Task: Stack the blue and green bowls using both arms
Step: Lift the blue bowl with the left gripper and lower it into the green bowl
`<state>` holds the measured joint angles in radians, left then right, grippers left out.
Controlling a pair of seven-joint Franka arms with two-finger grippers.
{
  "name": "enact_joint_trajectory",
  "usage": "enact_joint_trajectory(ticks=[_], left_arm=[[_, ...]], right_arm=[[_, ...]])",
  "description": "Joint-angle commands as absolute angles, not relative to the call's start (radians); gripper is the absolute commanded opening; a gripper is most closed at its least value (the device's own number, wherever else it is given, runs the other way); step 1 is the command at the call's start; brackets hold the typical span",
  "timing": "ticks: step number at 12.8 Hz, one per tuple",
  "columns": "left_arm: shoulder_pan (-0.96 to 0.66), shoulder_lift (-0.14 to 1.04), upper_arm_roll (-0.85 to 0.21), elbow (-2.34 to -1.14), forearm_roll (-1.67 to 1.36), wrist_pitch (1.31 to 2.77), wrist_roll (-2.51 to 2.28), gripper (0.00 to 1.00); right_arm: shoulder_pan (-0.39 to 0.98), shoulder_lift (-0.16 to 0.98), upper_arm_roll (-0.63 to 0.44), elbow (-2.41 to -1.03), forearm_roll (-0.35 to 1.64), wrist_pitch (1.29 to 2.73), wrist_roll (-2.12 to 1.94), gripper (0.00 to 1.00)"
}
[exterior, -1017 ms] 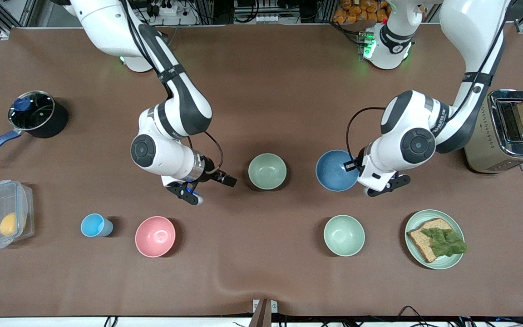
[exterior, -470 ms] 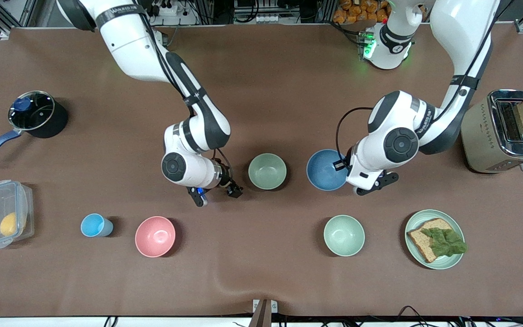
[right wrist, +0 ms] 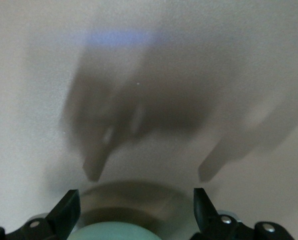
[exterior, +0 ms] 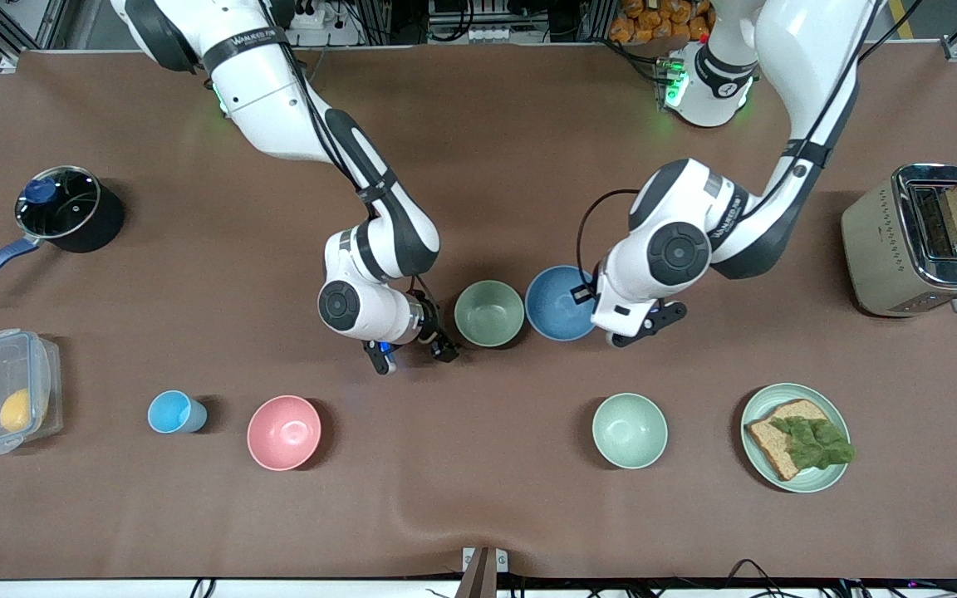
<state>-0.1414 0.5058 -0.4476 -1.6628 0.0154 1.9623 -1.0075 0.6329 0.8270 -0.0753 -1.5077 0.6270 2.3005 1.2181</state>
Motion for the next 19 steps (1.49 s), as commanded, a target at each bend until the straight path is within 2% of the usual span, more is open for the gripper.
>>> enact_joint_trajectory(ticks=[1,9,19], left_arm=[[-0.185,0.548,-0.446,-1.621,-0.005,2.015,-1.069,0.0],[-0.273,0.609,-0.445,-1.62,-0.048,2.164,-1.097,0.0],[-0.307,0.684,-0.44,-1.621,-0.037,2.275,-1.095,0.0]], right_arm=[[0.626,0.842,-0.075,-1.479,0.649,2.298,1.235,1.0],[0.627,0.842,-0.075,-1.477,0.649,2.336,1.313,1.0],[0.634,0.844,-0.075,-1.477,0.643,2.356,1.315,1.0]])
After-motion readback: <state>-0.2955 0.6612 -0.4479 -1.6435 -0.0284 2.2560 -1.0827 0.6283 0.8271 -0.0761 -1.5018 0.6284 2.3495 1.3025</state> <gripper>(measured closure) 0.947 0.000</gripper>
